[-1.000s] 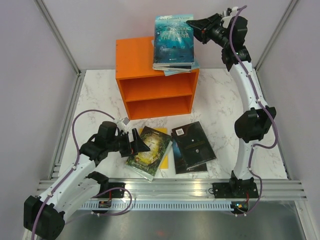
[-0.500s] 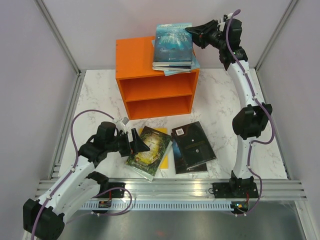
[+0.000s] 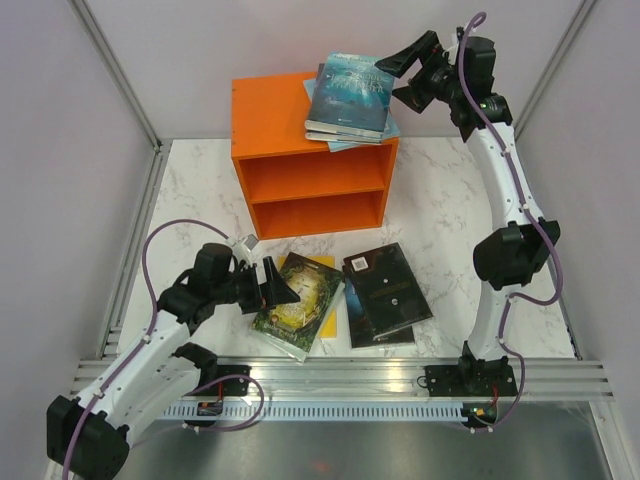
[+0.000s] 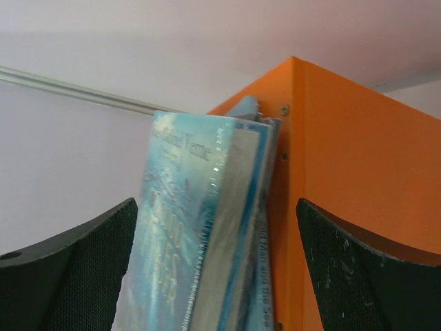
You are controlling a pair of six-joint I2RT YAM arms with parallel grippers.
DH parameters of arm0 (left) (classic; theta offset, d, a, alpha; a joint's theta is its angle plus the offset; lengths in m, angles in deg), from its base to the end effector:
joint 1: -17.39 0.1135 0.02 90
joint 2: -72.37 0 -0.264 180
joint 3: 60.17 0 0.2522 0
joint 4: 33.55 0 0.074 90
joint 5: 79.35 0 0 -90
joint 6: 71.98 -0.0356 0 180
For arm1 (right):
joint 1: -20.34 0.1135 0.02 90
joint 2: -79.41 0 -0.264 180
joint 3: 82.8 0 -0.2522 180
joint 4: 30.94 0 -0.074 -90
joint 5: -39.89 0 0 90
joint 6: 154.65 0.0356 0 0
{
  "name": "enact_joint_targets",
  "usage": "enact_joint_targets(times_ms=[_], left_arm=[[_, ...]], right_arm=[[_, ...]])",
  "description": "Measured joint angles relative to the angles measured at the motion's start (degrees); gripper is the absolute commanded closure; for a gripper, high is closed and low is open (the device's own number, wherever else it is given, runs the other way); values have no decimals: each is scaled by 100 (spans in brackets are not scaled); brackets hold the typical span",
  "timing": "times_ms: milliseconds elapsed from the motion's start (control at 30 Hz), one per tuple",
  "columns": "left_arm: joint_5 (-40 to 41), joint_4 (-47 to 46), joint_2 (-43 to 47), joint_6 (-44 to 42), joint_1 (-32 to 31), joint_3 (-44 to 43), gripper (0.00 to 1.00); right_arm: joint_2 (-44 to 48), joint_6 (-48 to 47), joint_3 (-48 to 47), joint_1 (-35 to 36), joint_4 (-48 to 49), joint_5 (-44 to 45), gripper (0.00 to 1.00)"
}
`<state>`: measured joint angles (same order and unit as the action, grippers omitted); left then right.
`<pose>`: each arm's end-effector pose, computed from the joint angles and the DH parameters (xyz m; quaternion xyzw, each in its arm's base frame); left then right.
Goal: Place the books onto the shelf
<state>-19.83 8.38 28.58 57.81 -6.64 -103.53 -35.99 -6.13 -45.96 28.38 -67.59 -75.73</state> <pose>0.1378 -0.0812 0.2238 -0.0159 0.8889 -0.4101 0.2037 0.4546 0.0798 0.4531 0.1855 0.7316 0.4887 0.4376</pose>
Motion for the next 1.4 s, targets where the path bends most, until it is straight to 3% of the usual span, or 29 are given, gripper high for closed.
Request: enact_joint_targets(times_ms=[267,433,700,933,1067,1267,1400], left_arm=[[-2,0,-46,0,0,0,0],[-2,0,-70,0,0,0,0],[-2,0,-205,0,0,0,0],[-2,-2,-330,-2,0,-7,0],[0,-15,-492,0,0,-17,0],[-17,-293,-824,4,-20,-17,0],[-33,-470,-1078,7,-22,-17,0]], right_arm=[[-114,-638,-142,-17,-734,109,2],[291,-605,715,-85,-7,-160,2],[544,-221,1338,-271,1180,-608,2],[1996,1051,4275,-1373,3593,-911,2],[3012,918,6017,-1982,3556,-859,2],[4553,435,8771,-2006,3163,-905,2],[4955,98,10063,-1971,2791,-911,2]])
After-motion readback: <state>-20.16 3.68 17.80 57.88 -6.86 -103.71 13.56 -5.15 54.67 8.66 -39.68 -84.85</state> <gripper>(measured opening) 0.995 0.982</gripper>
